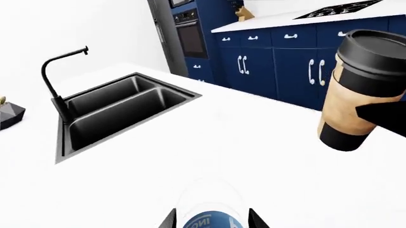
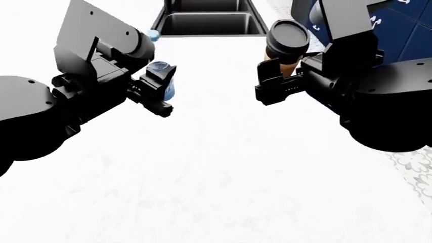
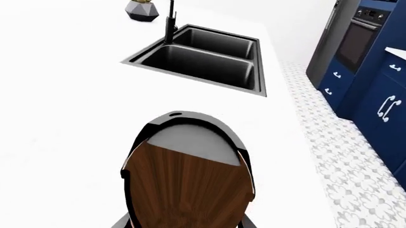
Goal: Move the drinks to the dining counter.
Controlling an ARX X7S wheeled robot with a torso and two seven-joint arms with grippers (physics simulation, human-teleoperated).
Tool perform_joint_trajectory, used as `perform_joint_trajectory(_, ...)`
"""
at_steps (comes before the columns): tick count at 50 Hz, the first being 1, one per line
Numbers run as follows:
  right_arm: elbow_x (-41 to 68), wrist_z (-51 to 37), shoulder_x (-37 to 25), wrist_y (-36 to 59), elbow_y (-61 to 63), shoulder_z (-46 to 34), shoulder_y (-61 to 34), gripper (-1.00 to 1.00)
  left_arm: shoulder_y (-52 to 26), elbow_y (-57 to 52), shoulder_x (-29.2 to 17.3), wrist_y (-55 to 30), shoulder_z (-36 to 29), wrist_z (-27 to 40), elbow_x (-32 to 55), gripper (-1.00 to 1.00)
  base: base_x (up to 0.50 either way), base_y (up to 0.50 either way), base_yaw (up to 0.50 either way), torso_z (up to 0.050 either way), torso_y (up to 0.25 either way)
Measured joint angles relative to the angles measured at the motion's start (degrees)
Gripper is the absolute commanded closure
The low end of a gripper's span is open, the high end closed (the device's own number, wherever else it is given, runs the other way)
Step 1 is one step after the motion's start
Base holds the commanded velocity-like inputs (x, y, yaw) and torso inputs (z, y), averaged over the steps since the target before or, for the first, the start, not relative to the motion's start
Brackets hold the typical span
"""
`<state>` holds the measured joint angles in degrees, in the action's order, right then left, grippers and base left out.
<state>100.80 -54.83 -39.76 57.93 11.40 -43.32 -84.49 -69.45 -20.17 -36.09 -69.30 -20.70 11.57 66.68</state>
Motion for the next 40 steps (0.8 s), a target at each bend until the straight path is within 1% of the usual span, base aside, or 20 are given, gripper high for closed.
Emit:
perform_joint_trajectory(14, 0.20, 0.65, -0.16, 0.06, 0.01, -0.33, 0.27, 1.00, 0.49, 1.13, 0.27, -3.51, -0.05, 2.71, 3.64, 1.00, 0.00, 0.00, 0.00, 0.000, 0.001)
perform_joint_trajectory(40, 0.45, 0.93, -0.88, -0.22, 0.79, -0.70, 1.06, 1.00, 0.69, 3.36, 0.48, -5.89, -2.08, 4.17, 5.43, 1.00, 0.00, 0.00, 0.00, 0.001, 0.001)
